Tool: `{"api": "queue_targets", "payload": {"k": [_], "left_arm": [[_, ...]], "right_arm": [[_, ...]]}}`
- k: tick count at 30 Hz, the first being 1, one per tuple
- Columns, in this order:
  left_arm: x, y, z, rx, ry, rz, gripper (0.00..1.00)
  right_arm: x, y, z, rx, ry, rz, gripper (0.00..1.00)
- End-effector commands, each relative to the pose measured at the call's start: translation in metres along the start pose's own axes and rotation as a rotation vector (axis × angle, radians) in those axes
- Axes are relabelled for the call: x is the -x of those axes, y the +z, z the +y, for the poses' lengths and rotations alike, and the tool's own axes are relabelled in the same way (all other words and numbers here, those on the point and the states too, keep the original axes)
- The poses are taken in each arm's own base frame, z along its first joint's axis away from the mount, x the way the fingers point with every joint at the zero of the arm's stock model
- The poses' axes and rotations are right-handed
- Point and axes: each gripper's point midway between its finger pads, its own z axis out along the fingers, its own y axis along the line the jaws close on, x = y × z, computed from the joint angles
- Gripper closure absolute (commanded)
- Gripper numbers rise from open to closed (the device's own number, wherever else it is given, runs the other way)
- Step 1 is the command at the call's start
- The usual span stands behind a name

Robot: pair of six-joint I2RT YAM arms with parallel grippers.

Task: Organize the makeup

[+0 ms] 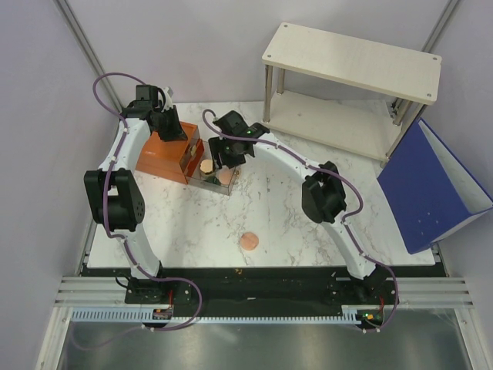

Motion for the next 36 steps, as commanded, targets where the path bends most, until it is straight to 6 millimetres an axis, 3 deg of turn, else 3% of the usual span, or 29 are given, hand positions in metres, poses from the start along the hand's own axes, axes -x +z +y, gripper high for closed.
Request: {"api": "queue_targets", "payload": {"k": [1, 4, 5, 6, 8, 9, 12, 17, 21, 25, 32, 36], "left_arm": [[-0.063, 0.008, -0.016, -0.064, -0.046, 0.235, 0.97], [-0.063, 0.007, -0.016, -0.063, -0.045, 0.234, 0.97], [-0.063, 0.007, -0.016, -0.062, -0.046, 0.232, 0.97], [-0.064, 0.007, -0.016, -0.064, -0.048, 0.235, 0.97], [-0.064, 0.008, -0.015, -0.06, -0.047, 0.238, 0.97], [-0.065, 0.009, -0.013, -0.051, -0.046, 0.237, 0.97], [-0.066, 0.01, -0.012, -0.047, -0.048, 0.242, 0.97], [-0.066, 0.013, -0.011, -0.044, -0.05, 0.246, 0.96], [-0.069, 0.014, -0.008, -0.034, -0.05, 0.251, 0.96], [-0.074, 0.016, -0.006, -0.027, -0.055, 0.263, 0.96], [-0.078, 0.015, -0.002, -0.011, -0.06, 0.27, 0.96], [-0.076, 0.015, -0.002, -0.006, -0.057, 0.264, 0.96]], "right_arm": [[0.033, -0.061, 0.017, 0.028, -0.032, -0.122, 0.35], [0.014, -0.087, 0.019, 0.059, -0.083, -0.086, 0.34], [-0.004, -0.086, 0.011, 0.051, -0.11, -0.04, 0.34], [-0.005, -0.108, 0.017, 0.068, -0.131, -0.06, 0.34], [-0.03, -0.114, 0.007, 0.056, -0.15, -0.006, 0.33], [-0.032, -0.131, 0.008, 0.065, -0.179, -0.021, 0.33], [-0.07, -0.138, 0.0, 0.08, -0.225, 0.073, 0.31], [-0.145, -0.126, -0.001, 0.08, -0.315, 0.277, 0.32], [-0.185, -0.111, 0.003, 0.057, -0.418, 0.419, 0.33], [-0.205, -0.1, 0.012, 0.057, -0.484, 0.489, 0.35], [-0.23, -0.074, -0.004, -0.036, -0.532, 0.577, 0.41], [-0.233, -0.063, -0.02, -0.124, -0.539, 0.59, 0.56]]}}
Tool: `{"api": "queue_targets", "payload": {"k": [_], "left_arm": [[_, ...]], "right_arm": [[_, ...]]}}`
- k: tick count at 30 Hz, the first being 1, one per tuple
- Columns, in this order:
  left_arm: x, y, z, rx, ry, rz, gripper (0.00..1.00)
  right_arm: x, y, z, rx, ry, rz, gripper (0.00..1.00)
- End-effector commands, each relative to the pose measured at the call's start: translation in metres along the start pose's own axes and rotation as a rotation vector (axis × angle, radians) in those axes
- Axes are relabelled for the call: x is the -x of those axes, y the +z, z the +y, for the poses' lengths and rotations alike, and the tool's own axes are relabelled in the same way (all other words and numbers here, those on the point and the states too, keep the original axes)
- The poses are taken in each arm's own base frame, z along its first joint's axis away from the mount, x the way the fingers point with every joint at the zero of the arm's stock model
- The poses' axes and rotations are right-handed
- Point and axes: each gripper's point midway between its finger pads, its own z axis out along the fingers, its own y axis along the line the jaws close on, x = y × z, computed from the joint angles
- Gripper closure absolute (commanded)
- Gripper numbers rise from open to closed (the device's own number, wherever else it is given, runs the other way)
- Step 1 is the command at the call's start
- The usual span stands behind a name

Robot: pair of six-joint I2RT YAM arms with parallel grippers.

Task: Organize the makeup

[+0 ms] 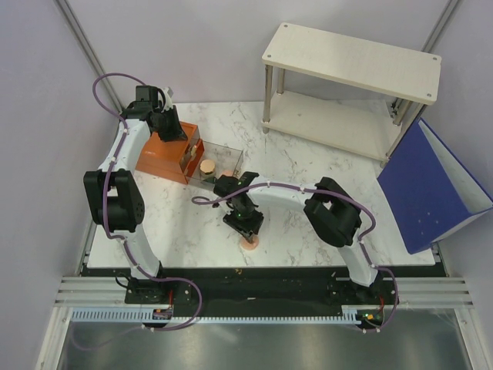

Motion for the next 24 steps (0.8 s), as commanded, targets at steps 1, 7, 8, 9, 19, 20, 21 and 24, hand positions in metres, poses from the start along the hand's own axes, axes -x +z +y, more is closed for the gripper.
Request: {"api": "queue_targets", "payload": {"k": [1, 7, 8, 9, 19, 20, 21, 24], "left_arm": [[-0.075, 0.014, -0.002, -0.001, -0.061, 0.27, 0.96], [-0.076, 0.015, -0.002, 0.0, -0.066, 0.273, 0.96], [-0.076, 0.015, -0.002, -0.002, -0.067, 0.274, 0.96], [-0.076, 0.015, -0.003, -0.004, -0.067, 0.274, 0.97], [-0.074, 0.017, -0.003, -0.008, -0.07, 0.273, 0.96], [-0.073, 0.017, -0.004, -0.01, -0.068, 0.272, 0.96], [-0.074, 0.017, -0.004, -0.011, -0.069, 0.274, 0.96], [-0.075, 0.017, -0.004, -0.011, -0.068, 0.277, 0.96]], "right_arm": [[0.006, 0.005, -0.017, -0.101, -0.007, 0.009, 0.58], [0.014, 0.001, -0.024, -0.143, -0.01, -0.016, 0.94], [0.016, -0.002, -0.023, -0.144, -0.011, -0.027, 0.97], [0.019, -0.007, -0.026, -0.164, -0.018, -0.042, 1.0], [0.092, -0.098, -0.046, -0.261, 0.006, -0.369, 1.0], [0.099, -0.106, -0.05, -0.267, 0.022, -0.393, 1.0], [0.113, -0.123, -0.055, -0.277, 0.038, -0.449, 1.0], [0.14, -0.15, -0.079, -0.29, 0.111, -0.551, 1.0]]}}
